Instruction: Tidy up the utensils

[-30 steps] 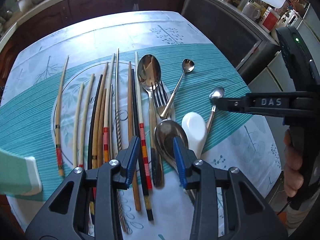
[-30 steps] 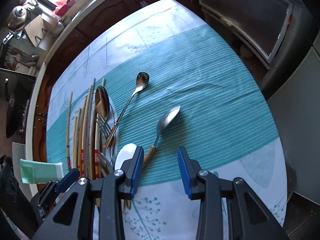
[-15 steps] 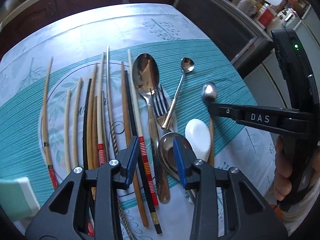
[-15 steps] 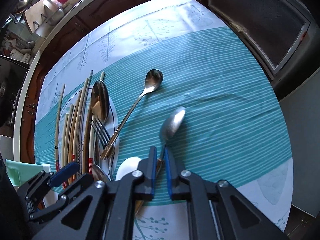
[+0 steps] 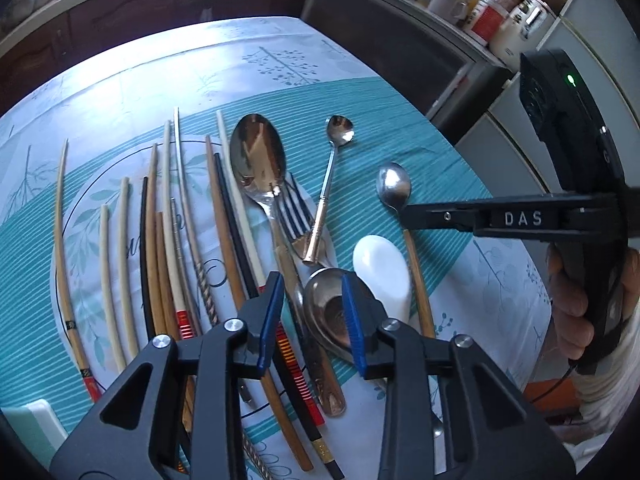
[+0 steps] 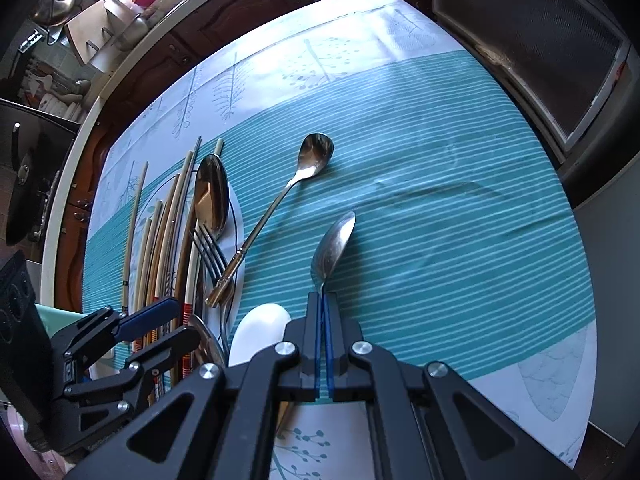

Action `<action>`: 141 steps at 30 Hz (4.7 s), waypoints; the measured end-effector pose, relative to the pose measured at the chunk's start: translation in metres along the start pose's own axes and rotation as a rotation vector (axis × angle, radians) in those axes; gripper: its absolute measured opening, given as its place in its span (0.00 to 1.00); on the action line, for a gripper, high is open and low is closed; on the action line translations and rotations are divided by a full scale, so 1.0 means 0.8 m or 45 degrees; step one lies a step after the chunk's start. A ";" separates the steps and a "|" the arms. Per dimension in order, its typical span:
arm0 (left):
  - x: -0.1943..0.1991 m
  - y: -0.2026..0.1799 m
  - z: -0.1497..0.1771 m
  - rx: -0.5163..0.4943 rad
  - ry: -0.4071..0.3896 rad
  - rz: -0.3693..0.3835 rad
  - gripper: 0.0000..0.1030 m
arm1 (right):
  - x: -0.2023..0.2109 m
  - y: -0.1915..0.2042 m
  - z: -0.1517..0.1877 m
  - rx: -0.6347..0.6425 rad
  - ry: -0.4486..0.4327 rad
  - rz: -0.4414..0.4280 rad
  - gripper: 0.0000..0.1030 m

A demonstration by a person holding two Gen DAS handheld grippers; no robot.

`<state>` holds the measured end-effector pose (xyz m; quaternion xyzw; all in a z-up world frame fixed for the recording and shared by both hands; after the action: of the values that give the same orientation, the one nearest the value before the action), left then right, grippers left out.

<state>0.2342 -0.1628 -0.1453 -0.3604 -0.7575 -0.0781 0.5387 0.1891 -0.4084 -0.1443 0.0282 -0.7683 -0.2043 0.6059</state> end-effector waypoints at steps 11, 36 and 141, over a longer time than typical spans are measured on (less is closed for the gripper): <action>-0.010 -0.002 -0.001 -0.043 0.012 0.041 0.09 | 0.004 -0.006 0.005 0.013 -0.001 -0.023 0.01; 0.100 -0.014 0.007 0.090 -0.286 -0.217 0.00 | 0.048 0.029 0.021 0.162 -0.138 -0.074 0.00; 0.333 0.135 0.209 -0.149 -0.988 -1.135 0.00 | 0.050 0.402 0.142 1.183 -0.892 -0.467 0.58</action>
<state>0.1322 0.1236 -0.0099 -0.0389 -0.9718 -0.2010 0.1169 0.1375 -0.0939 -0.0163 0.3525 -0.9134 0.0541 0.1965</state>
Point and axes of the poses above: each gripper's, at about its wrist camera, not at the fingertips, and x roughly against the way its jaws point, y to its left, z to its underside, the point moved 3 cm from there along -x, roughly the way its jaws point, and after that the axes turned 3 degrees about y, right-handed, at the moved point
